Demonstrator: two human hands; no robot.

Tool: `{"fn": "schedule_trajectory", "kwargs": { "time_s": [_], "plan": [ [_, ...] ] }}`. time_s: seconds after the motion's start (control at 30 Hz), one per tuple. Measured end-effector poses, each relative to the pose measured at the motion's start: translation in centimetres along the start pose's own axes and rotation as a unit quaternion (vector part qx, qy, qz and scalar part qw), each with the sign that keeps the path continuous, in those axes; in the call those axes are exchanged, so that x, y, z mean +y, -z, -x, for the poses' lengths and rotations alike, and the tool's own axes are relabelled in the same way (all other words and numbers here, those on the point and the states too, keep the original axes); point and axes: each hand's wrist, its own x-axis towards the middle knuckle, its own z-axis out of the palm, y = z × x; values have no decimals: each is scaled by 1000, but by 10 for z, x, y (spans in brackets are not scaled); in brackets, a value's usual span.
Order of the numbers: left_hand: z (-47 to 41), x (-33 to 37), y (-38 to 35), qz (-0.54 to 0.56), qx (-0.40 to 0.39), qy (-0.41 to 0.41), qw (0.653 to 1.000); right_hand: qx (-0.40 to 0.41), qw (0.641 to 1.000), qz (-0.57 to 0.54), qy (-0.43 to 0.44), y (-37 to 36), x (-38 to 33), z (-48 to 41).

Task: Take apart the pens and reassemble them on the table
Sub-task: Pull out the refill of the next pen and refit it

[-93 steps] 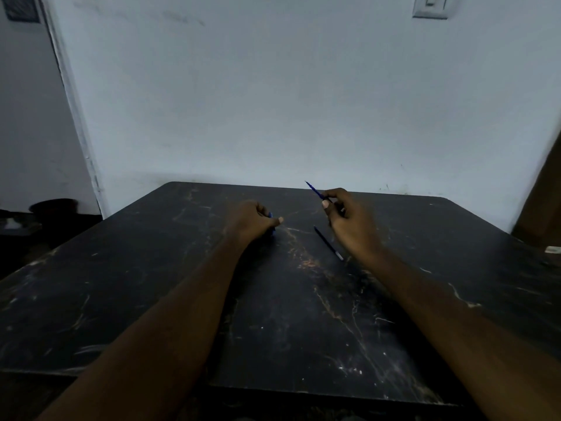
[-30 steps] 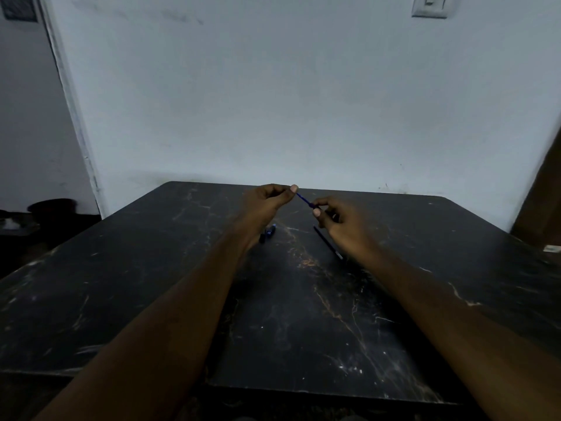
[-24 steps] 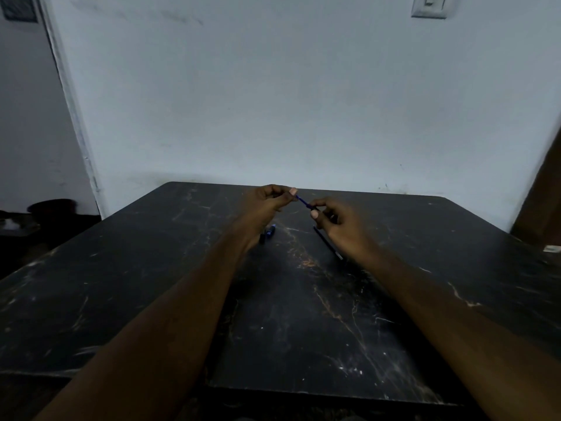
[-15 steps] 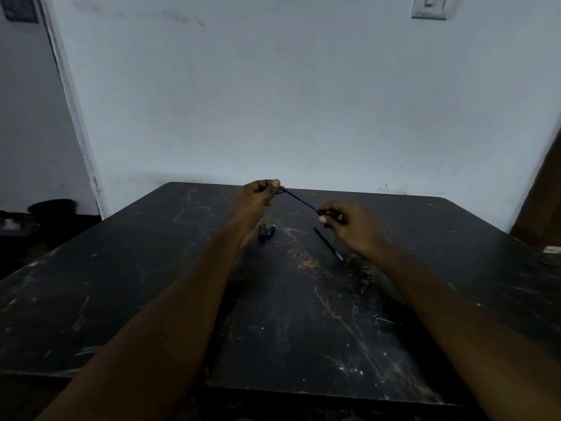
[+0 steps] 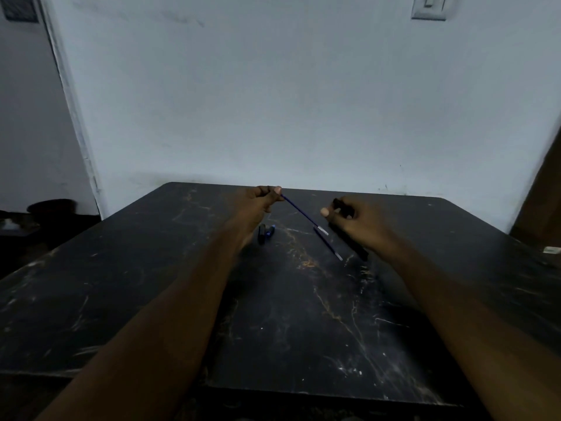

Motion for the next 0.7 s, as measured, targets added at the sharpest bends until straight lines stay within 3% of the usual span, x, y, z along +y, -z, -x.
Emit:
{"fn": "schedule_trajectory", "kwargs": {
  "time_s": [0.17,0.43,0.57,0.7],
  "plan": [
    [-1,0,-5,3,-9,1,1000,-46,998,10,32,-7,-7,3],
    [-2,-3,-8,55,14,20,998,-56,998,-7,-19,0,-10,1],
    [-4,-4,-11,86,28,18,996,53,996,-53,-42,20,-4,-6],
    [-6,-8,-15,65,31,7,997,136,986,21,-98,38,24,-9]
  ]
}}
